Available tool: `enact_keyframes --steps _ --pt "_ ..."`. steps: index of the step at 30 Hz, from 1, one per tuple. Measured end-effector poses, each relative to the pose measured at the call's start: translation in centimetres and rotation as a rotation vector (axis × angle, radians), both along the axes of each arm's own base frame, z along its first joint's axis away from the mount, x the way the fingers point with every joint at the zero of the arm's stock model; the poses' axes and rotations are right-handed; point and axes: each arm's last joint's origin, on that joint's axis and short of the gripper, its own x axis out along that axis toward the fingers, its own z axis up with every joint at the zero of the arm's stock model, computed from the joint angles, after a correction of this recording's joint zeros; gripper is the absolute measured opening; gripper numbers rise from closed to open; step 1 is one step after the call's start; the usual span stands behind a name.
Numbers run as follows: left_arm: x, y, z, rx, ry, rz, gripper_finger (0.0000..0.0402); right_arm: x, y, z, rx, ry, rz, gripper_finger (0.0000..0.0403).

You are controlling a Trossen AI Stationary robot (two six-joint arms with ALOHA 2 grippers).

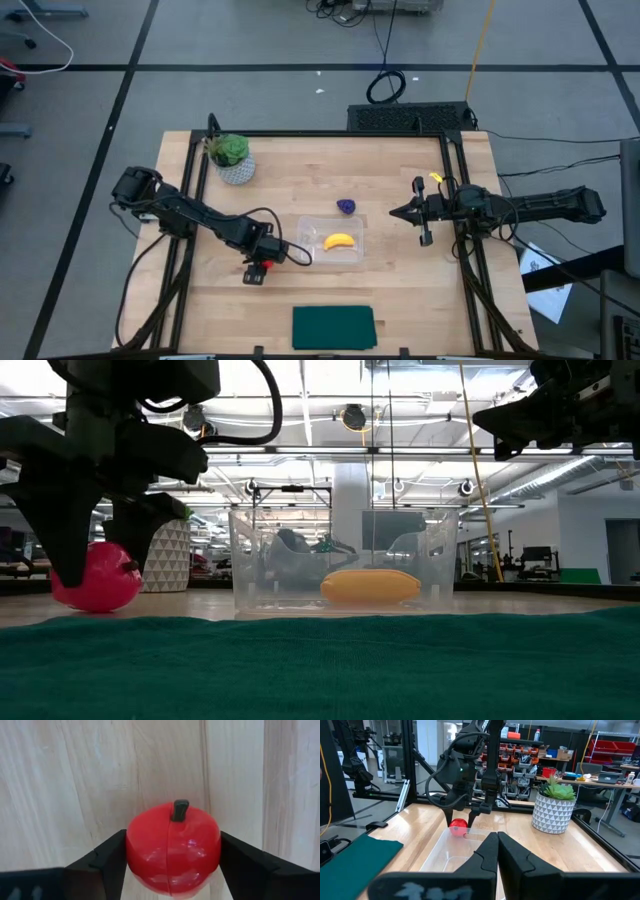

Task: Pick and placing Produce into tupperware
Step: Put the apple into the transparent bin

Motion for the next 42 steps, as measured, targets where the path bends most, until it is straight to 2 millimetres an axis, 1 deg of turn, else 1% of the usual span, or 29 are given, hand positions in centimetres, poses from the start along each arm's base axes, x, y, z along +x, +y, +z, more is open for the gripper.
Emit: enact_keyframes --steps 2,7,10,14,18,20,22,28,37,42 --pt "0.0 0.0 0.0 -0.002 0.005 -0.005 0.0258 0.0 0.0 0.0 0.000 0.000 0.000 0.0000" --pt "-0.4 0.1 -0.1 0.008 0.039 -0.016 0.0298 0.0 0.0 0.0 0.000 0.000 0.000 0.0000" --pt "-0.5 0.1 -0.1 0.014 0.054 -0.025 0.0305 0.0 0.0 0.0 0.000 -0.001 0.000 0.0000" --pt "-0.4 0.1 0.2 0.017 0.062 -0.032 0.0292 0.0 0.0 0.0 0.000 0.000 0.000 0.0000" --pt "0.1 0.1 1.0 0.011 0.045 -0.027 0.0269 0.0 0.0 0.0 0.000 0.000 0.000 0.0000" --pt "0.3 0.2 1.5 0.014 0.050 -0.031 0.0264 0.0 0.0 0.0 0.000 -0.001 0.000 0.0000" --pt "0.5 0.2 2.0 0.014 0.045 -0.035 0.0266 0.0 0.0 0.0 0.000 -0.001 0.000 0.0000" --pt "1.0 0.2 3.0 0.017 0.041 -0.060 0.0292 0.0 0.0 0.0 0.000 -0.001 0.000 0.0000" --pt "1.6 0.0 4.6 0.017 0.022 -0.092 0.0270 0.0 0.0 0.0 0.000 -0.001 0.000 0.0000" --pt "1.8 -0.1 5.2 0.018 0.012 -0.113 0.0280 0.0 0.0 0.0 0.000 0.000 0.000 0.0000"
